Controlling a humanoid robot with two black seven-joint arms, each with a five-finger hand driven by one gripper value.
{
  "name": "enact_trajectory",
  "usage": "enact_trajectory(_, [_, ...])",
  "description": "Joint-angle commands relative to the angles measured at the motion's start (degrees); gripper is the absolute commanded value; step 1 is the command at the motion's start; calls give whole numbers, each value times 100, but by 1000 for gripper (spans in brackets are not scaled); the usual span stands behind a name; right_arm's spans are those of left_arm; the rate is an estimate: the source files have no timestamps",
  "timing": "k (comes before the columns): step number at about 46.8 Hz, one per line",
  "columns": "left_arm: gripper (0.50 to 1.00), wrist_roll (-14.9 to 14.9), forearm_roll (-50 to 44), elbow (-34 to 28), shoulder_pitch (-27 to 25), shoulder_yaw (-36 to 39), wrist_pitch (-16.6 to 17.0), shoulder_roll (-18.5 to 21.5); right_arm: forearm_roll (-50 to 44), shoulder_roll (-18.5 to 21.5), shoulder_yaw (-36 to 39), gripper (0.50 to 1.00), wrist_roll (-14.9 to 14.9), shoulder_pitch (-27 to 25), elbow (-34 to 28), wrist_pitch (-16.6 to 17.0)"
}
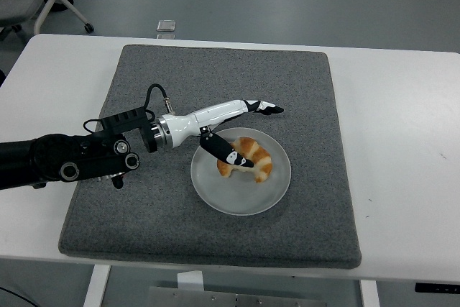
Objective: Place the bread on the plate
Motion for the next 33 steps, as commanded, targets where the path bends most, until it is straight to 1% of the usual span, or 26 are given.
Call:
enact_trajectory(1, [986,9,-896,59,1,-403,-807,24,0,0,-7,930,0,5,0,0])
enact_trajectory(4, [986,35,-1520,130,-17,-702,-1230,112,0,0,-7,930,0,-4,0,0])
enact_trajectory(7, [986,44,-1951,296,-96,-966,-1494,191,0,0,2,930,0,5,0,0])
enact_trajectory(12, [986,44,-2286,797,-114,-1563,-1705,226,0,0,2,930,0,-4,0,0])
enact_trajectory(18, [986,61,-2629,1439,-52,-2372,-2065,226,0,0,-7,930,0,-4,0,0])
enact_trajectory(22, [986,79,-3068,1834,-69,-2549,-2136,226,0,0,2,930,0,-4,0,0])
enact_trajectory(29, [986,97,-4087,2695,-157,-2549,-2154,226,0,0,-7,930,0,5,0,0])
enact_trajectory(33, [986,97,-4422,3152,-201,-2558,-2180,226,0,0,-7,930,0,5,0,0])
